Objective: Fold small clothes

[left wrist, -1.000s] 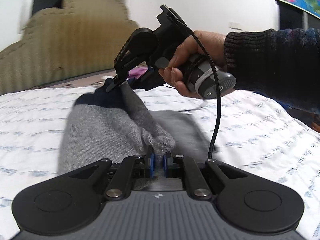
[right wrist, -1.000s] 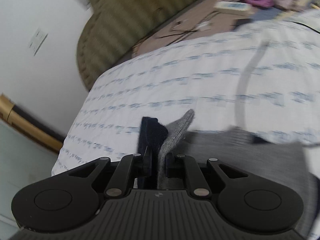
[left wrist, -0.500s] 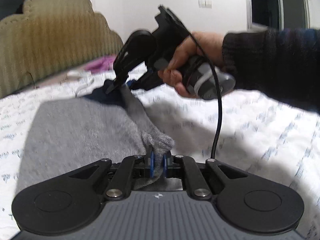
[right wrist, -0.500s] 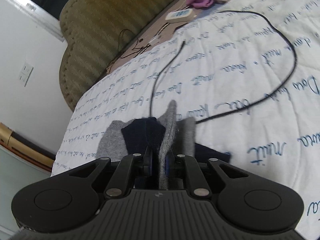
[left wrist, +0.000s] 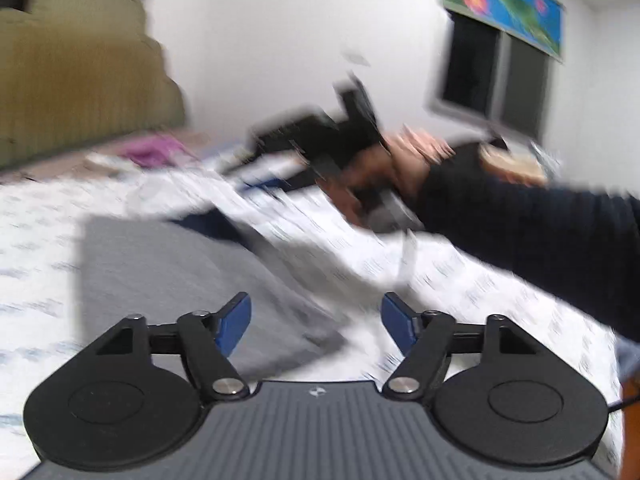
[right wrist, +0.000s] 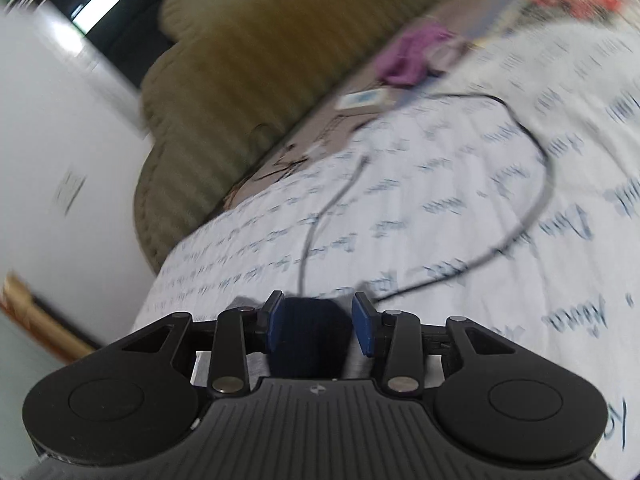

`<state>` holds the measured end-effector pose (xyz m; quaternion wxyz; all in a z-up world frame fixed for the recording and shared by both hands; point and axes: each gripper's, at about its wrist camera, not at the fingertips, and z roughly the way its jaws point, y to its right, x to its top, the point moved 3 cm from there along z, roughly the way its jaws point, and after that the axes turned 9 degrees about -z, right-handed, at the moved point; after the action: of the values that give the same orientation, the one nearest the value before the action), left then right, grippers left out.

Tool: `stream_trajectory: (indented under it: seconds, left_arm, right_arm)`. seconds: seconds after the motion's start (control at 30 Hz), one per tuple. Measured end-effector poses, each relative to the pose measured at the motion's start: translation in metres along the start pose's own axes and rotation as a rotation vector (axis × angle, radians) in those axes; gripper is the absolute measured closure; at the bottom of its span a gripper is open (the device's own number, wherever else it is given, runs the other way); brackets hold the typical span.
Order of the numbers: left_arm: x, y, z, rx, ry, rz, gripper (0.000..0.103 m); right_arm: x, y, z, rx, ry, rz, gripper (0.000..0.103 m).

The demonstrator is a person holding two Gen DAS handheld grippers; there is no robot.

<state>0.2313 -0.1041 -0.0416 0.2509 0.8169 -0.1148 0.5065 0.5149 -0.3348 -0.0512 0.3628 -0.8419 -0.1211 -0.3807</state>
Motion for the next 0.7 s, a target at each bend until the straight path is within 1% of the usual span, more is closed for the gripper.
stream_trajectory:
  seconds: [0.03,0.07,0.1,0.17,0.23,0.27,0.3,0.33,0.37,0.4,0.47,0.53,0.57,0.63,0.67,0.7]
  left_arm:
    - [0.006,-0.009,-0.002,0.064,0.033,-0.013,0.023]
    - [0.011,-0.021,0.002,0.126,0.046,-0.034,0.02]
    - [0.014,-0.034,0.01,0.169,0.036,-0.068,0.021]
    - [0.015,-0.057,0.027,0.216,0.008,-0.146,0.021]
    - [0.011,-0.068,0.048,0.262,-0.059,-0.173,0.021]
    - [0.007,-0.07,0.055,0.267,-0.096,-0.178,0.021]
    - [0.003,-0.071,0.061,0.27,-0.124,-0.185,0.021]
    - [0.0,-0.07,0.062,0.273,-0.135,-0.186,0.021]
    - [-0.004,-0.068,0.063,0.27,-0.138,-0.181,0.021]
    - [-0.003,-0.063,0.065,0.268,-0.138,-0.17,0.02]
    - [0.0,-0.058,0.063,0.249,-0.128,-0.156,0.02]
    - [-0.001,-0.059,0.07,0.234,-0.128,-0.154,0.02]
    - [-0.003,-0.059,0.074,0.243,-0.141,-0.148,0.02]
    - [-0.01,-0.065,0.087,0.287,-0.181,-0.117,0.02]
    - [-0.014,-0.062,0.09,0.305,-0.167,-0.075,0.016]
    - [-0.016,-0.059,0.093,0.314,-0.168,-0.054,0.015]
  right_arm:
    - [0.001,-0.002,0.009,0.0,-0.018,-0.014,0.064]
    - [0.002,-0.003,0.018,-0.011,-0.041,-0.018,0.064]
    - [0.001,-0.001,0.028,-0.034,-0.064,-0.02,0.064]
    - [-0.001,-0.001,0.043,-0.081,-0.114,-0.044,0.064]
    - [-0.008,-0.001,0.054,-0.137,-0.155,-0.083,0.062]
    - [-0.013,-0.002,0.056,-0.147,-0.169,-0.099,0.062]
    - [-0.017,-0.004,0.059,-0.143,-0.185,-0.111,0.075]
    - [-0.022,-0.004,0.059,-0.166,-0.201,-0.13,0.1]
    - [-0.023,-0.005,0.059,-0.193,-0.204,-0.156,0.099]
    - [-0.023,-0.005,0.055,-0.199,-0.194,-0.168,0.099]
    - [-0.017,-0.001,0.046,-0.213,-0.158,-0.147,0.099]
    - [-0.012,0.012,0.041,-0.208,-0.136,-0.094,0.099]
    - [-0.014,0.017,0.042,-0.215,-0.142,-0.08,0.099]
    - [-0.024,0.021,0.048,-0.214,-0.167,-0.071,0.099]
    - [-0.029,0.02,0.048,-0.216,-0.157,-0.076,0.099]
    - [-0.03,0.018,0.047,-0.234,-0.139,-0.085,0.09]
